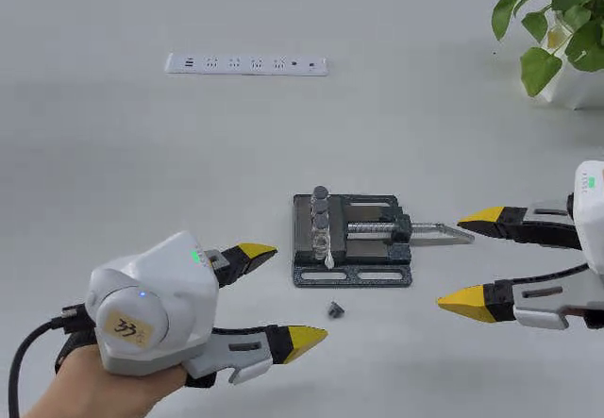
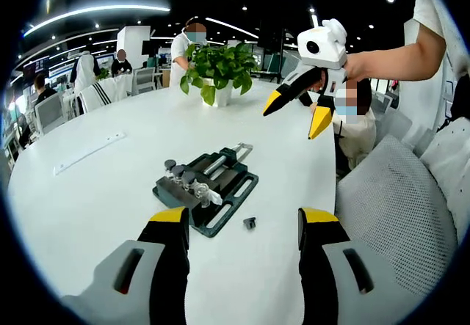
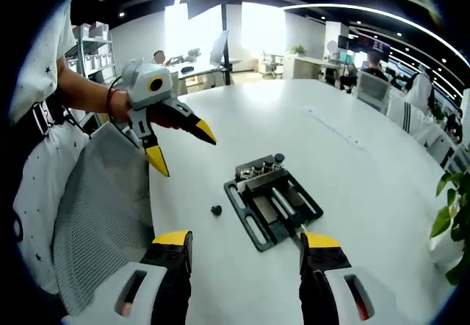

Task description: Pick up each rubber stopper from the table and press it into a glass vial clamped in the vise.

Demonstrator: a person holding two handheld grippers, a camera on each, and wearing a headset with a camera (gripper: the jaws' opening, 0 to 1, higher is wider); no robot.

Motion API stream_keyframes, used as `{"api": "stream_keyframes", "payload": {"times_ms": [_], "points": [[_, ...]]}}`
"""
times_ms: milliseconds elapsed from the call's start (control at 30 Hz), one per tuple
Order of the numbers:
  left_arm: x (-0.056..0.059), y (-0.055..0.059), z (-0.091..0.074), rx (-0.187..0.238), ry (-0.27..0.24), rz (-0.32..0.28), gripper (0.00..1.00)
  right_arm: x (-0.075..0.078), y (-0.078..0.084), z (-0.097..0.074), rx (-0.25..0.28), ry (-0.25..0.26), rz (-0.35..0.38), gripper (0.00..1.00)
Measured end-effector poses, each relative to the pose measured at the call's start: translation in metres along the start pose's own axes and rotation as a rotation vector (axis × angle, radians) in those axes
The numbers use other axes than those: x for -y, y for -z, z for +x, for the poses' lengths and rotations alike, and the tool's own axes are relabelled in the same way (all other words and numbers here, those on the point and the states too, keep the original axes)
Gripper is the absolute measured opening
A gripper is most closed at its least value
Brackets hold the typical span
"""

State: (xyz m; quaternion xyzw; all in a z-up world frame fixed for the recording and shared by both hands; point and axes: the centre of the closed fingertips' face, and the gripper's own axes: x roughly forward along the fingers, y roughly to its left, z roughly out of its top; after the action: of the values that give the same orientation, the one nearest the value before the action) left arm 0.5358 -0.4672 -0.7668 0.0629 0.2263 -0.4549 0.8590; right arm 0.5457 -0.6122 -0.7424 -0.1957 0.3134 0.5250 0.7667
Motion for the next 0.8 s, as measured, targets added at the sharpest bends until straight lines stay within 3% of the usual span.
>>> {"api": "stream_keyframes", "payload": {"times_ms": [100, 400, 800], "points": [[-0.003, 0.003, 0.002, -0.007, -0.008, -0.002, 0.57, -0.002, 0.011, -0.003, 0.017, -0.002, 0.014, 0.6], [0.002, 0.012, 0.016, -0.044, -0.026, 0.008, 0.48, -0.009, 0.023, -0.003, 0.111, 0.001, 0.05, 0.71], [0.009, 0.022, 0.031, -0.101, -0.048, 0.022, 0.33, -0.018, 0.042, -0.005, 0.161, 0.018, 0.105, 0.76]]}}
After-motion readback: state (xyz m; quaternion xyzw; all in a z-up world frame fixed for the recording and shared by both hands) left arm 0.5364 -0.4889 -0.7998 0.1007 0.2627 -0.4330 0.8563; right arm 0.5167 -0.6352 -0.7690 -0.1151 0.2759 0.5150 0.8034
